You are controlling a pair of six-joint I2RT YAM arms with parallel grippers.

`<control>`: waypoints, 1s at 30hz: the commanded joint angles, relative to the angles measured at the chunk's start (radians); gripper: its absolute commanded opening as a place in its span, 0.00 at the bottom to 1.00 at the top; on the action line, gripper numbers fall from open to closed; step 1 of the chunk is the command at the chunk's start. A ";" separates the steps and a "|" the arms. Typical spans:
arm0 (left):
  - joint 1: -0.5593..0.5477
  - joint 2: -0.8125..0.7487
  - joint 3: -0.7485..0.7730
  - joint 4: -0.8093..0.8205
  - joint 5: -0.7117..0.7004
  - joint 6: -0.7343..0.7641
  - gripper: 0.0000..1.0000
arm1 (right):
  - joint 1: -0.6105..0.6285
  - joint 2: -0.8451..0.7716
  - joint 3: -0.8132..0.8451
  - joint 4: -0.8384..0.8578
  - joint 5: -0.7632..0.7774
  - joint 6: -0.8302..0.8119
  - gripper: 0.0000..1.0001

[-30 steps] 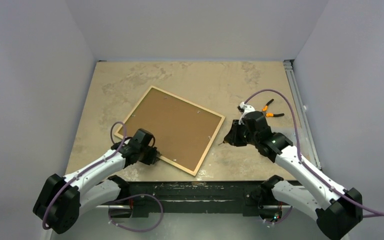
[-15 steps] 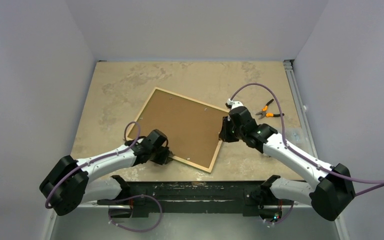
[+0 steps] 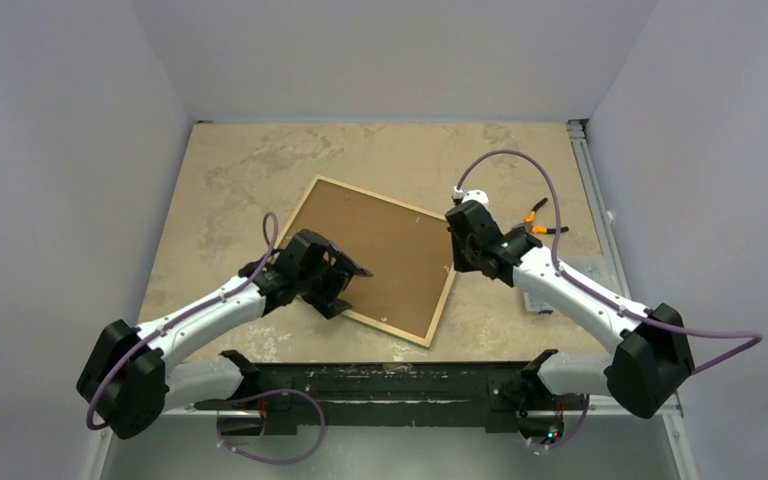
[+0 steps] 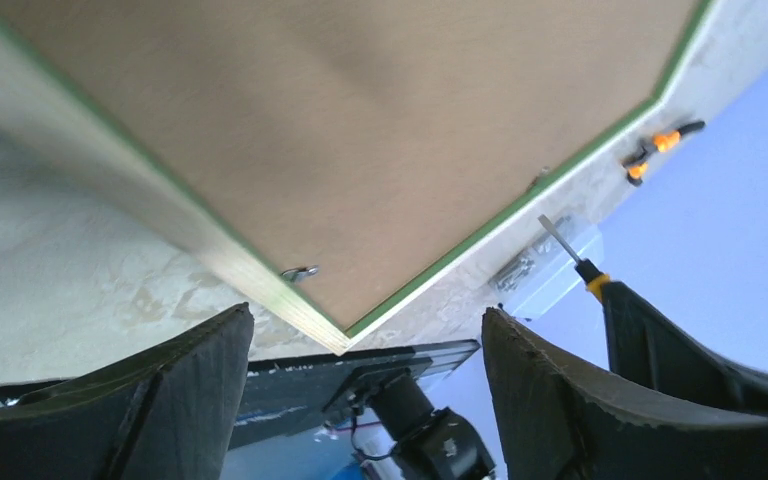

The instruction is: Take the photo out of the frame

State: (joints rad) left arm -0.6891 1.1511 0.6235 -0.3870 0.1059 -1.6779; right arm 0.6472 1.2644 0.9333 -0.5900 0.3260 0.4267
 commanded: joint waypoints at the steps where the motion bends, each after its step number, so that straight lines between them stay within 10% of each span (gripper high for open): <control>1: 0.094 -0.027 0.133 -0.054 0.058 0.413 0.83 | -0.004 0.003 0.050 -0.083 0.141 0.028 0.00; 15: 0.216 0.097 0.686 -0.214 0.281 1.153 0.82 | -0.176 0.095 -0.019 0.226 -0.041 0.090 0.00; 30: 0.214 0.053 0.563 -0.173 0.172 1.273 0.80 | -0.186 0.314 0.233 0.278 -0.092 -0.016 0.00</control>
State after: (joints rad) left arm -0.4782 1.2198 1.1816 -0.5941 0.2832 -0.4511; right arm 0.4572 1.5795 1.0672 -0.3561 0.2386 0.4431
